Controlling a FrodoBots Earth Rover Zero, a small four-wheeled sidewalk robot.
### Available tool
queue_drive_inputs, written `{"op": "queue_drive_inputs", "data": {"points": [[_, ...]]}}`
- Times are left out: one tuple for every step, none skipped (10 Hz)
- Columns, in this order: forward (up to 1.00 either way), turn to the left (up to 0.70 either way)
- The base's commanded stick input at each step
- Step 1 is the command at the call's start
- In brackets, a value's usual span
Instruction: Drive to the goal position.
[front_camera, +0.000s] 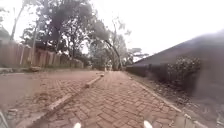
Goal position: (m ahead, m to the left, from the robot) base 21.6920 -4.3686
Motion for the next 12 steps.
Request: {"op": "queue_drive_inputs", "data": {"points": [[0.7,0.0],[0.7,0.02],[0.7,0.07],[0.7,0.0],[0.7,0.0],[0.7,0.0],[0.7,-0.1],[0.7,-0.28],[0.7,-0.35],[0.7,-0.35],[0.7,0.02],[0.7,0.01]]}}
